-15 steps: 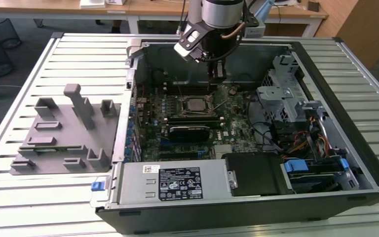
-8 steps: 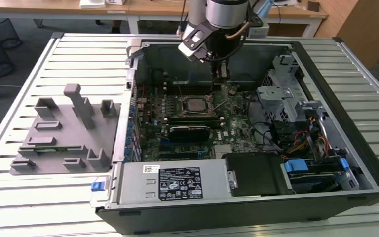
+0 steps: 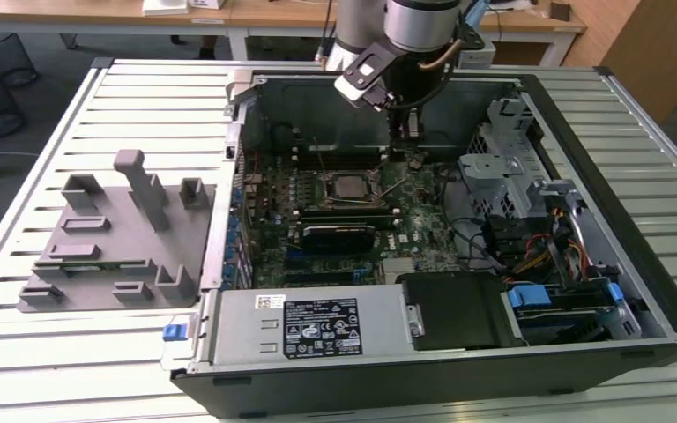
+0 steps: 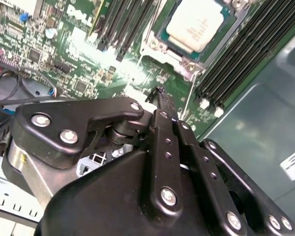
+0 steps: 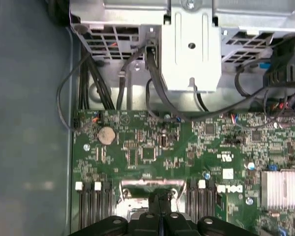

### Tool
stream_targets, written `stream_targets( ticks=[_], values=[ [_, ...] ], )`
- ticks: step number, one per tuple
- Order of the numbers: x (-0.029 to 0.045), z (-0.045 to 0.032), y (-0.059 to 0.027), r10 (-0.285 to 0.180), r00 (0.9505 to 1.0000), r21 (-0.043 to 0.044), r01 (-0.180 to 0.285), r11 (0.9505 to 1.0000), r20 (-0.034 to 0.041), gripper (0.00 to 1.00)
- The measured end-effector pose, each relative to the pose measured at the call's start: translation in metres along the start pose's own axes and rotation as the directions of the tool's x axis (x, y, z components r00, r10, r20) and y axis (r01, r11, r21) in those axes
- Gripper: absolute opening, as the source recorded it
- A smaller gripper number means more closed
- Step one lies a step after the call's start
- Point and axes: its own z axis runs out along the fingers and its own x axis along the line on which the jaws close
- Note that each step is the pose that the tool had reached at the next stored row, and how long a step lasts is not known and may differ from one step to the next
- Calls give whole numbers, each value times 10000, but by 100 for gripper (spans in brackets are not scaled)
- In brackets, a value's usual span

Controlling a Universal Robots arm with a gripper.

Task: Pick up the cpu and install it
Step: 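Close the cpu cover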

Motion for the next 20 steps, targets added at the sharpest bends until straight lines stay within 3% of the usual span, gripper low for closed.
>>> stream_targets(
  ticks=[9,20],
  values=[
    [5,14,146,-275,9996,0,275,9996,-8,11],
    [55,79,314,-277,9996,40,277,9996,-8,11]
  ],
)
